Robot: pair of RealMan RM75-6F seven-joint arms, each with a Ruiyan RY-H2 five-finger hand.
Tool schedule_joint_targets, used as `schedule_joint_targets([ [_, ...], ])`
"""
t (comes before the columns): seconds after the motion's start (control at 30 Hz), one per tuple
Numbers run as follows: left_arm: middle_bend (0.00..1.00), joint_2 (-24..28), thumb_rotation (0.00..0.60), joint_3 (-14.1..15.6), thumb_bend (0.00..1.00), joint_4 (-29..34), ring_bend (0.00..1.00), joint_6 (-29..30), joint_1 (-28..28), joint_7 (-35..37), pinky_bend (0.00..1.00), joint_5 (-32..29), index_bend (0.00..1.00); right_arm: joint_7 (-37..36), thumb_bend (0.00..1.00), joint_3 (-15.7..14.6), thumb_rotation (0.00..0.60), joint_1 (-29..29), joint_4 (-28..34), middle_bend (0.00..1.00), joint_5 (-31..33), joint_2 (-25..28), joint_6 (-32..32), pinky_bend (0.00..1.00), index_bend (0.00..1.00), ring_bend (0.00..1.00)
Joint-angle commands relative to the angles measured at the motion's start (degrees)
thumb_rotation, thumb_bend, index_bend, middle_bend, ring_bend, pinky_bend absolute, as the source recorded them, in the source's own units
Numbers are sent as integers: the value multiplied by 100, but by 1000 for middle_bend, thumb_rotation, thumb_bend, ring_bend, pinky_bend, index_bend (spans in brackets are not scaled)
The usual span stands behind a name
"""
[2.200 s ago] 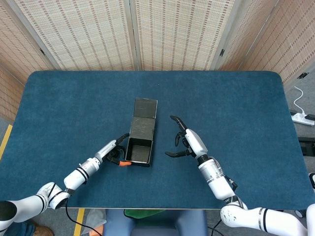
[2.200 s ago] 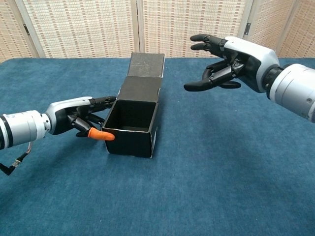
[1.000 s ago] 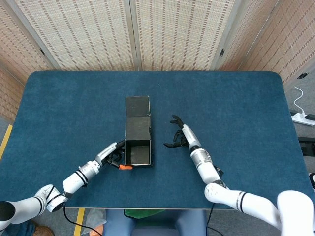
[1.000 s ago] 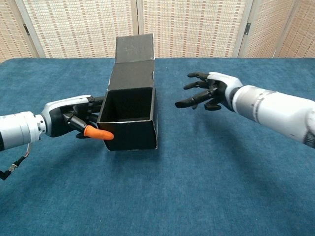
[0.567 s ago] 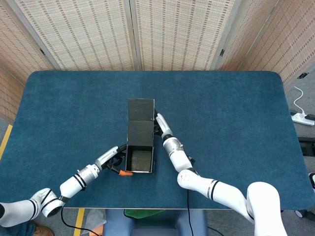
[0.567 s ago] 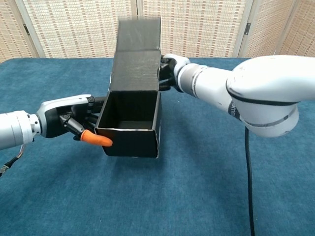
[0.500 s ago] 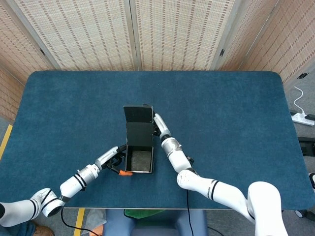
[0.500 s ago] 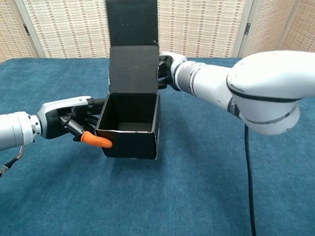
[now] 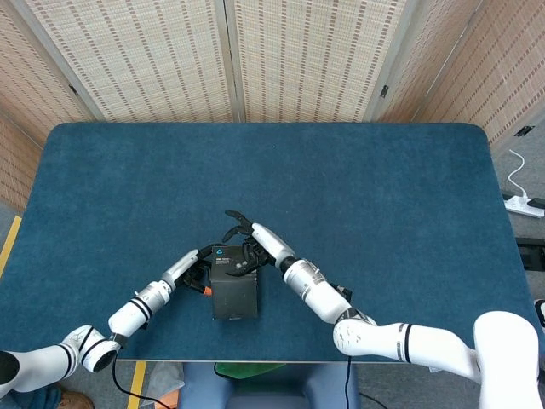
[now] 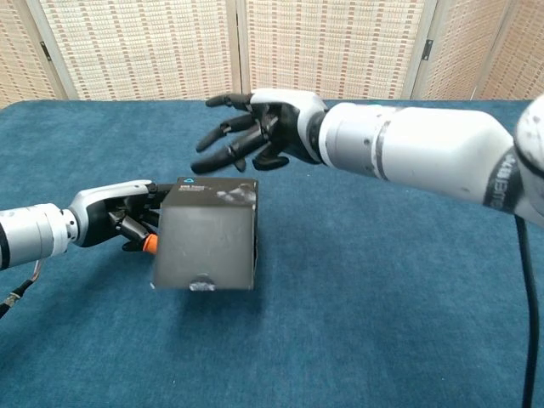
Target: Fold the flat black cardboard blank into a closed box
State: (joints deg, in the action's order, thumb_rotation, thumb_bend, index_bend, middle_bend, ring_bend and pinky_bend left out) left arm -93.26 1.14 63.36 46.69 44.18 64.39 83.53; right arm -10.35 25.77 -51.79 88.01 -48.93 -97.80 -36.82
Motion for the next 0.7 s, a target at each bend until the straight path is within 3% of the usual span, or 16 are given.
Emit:
schedule_joint_targets([
  [0.03, 536, -43, 600, -112, 198, 14, 640, -125, -66, -390, 912, -226, 515, 728, 0, -465, 600, -109, 27, 310, -250, 17, -434, 1000, 22, 670],
  [0.27, 465, -18, 600, -306, 197, 206, 671, -325, -147, -1046, 908, -604, 443, 1623, 0, -853, 600, -263, -197, 310, -720, -192, -1059, 1000, 41, 674],
  [0.5, 224, 152, 600, -390, 192, 546, 673, -385, -191, -1857, 888, -754, 97, 2028, 0, -1041, 600, -346, -526, 303, -985, -424, -1268, 1000, 58, 674],
  [0.6, 162, 187, 600, -427, 193, 663, 673, -324, -238, -2286, 887, -844, 16, 2157, 0, -1106, 600, -353, -612, 301, -1098, -504, -1355, 1000, 63, 674],
  [0.7, 119, 254, 600, -393, 194, 704, 669, -290, -247, -2896, 886, -875, 0, 2258, 0, -1183, 600, -336, -685, 300, -1218, -567, -1438, 1000, 72, 675],
])
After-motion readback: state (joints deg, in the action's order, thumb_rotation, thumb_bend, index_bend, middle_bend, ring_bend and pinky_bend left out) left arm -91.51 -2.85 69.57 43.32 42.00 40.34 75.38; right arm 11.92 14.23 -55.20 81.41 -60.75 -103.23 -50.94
